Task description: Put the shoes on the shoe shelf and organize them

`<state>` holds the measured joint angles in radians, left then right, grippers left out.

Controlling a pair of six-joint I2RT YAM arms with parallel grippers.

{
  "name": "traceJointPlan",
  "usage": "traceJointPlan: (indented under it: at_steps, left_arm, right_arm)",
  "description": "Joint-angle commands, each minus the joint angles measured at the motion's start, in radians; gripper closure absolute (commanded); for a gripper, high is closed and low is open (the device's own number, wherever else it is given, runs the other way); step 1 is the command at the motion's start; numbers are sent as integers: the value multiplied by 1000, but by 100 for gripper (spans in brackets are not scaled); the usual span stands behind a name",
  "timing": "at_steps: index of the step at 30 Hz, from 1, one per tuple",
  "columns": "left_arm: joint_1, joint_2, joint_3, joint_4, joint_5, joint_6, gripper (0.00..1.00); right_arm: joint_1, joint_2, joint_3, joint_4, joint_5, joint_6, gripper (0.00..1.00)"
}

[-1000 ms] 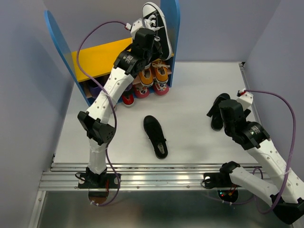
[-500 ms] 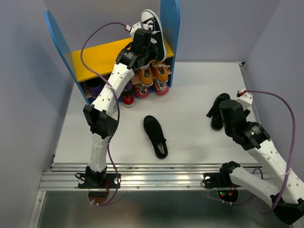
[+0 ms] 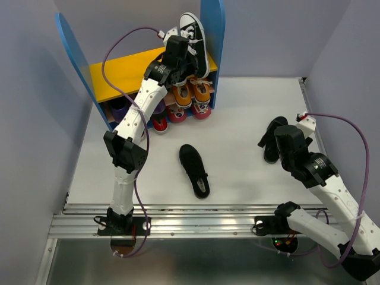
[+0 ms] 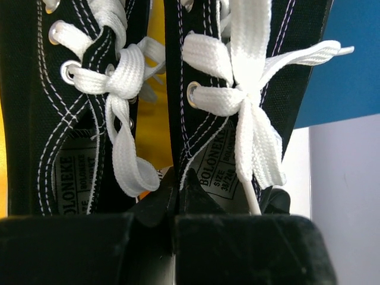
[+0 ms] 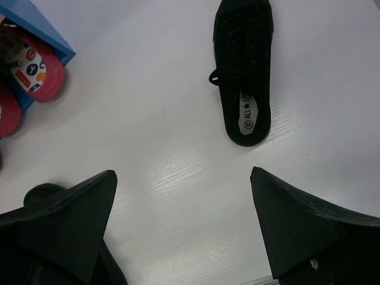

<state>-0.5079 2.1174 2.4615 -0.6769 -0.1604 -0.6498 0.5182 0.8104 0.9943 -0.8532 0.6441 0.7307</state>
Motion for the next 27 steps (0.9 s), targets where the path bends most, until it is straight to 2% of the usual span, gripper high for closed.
traceJointPlan:
  at_steps: [1, 4, 7, 12, 21, 27]
  left_arm:
    - [14, -33, 67, 117, 19, 24, 86]
    - [16, -40, 67, 123, 33, 33, 77]
    - [14, -53, 71, 129, 41, 41, 75]
    - [16, -77, 70, 128, 41, 52, 62]
    - [9, -145, 70, 151, 79, 47, 61]
    - [3, -278, 2, 136, -8, 96, 61]
  right_arm:
    - [0, -16, 50, 0, 5, 12, 0]
    - [0, -16, 52, 0, 5, 12, 0]
    - [0, -14, 55, 0, 2, 10, 0]
    - [0, -13, 58, 0, -3, 13, 0]
    - [0, -5, 55, 6, -20, 7, 0]
    - [0, 42, 61, 23, -66, -28, 0]
